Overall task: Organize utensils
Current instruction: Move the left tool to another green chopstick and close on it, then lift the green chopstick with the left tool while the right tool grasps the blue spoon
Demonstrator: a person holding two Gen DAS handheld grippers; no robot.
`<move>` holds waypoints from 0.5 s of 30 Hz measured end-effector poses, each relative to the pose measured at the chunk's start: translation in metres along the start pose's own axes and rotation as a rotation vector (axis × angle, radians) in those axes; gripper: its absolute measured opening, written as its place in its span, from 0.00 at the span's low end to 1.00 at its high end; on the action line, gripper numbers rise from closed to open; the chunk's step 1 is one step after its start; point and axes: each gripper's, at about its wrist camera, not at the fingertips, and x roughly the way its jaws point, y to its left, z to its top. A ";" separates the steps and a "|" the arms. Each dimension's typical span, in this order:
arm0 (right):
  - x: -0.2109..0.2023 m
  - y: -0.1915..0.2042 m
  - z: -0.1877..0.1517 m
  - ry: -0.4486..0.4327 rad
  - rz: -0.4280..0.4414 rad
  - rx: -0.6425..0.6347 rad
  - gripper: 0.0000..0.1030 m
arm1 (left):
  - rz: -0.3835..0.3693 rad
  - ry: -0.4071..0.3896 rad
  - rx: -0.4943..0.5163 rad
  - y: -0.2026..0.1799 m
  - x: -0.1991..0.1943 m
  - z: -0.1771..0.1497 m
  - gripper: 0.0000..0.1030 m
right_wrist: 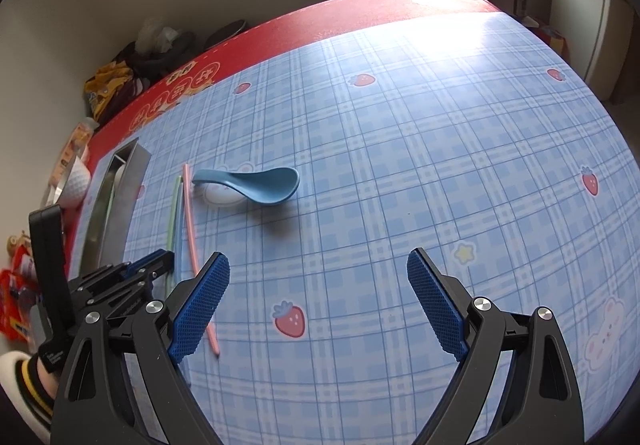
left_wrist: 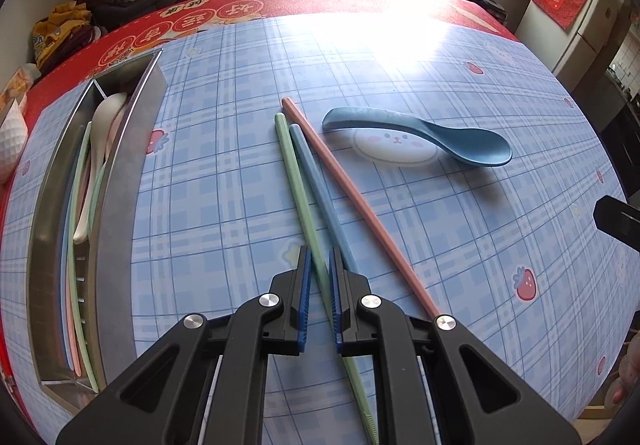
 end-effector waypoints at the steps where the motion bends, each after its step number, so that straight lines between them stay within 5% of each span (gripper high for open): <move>1: 0.001 -0.001 0.000 0.009 0.004 0.007 0.85 | -0.002 -0.004 0.001 0.001 0.000 -0.001 0.09; 15: 0.004 0.010 -0.003 0.007 0.026 -0.008 0.85 | -0.056 -0.044 -0.057 0.023 -0.028 -0.005 0.05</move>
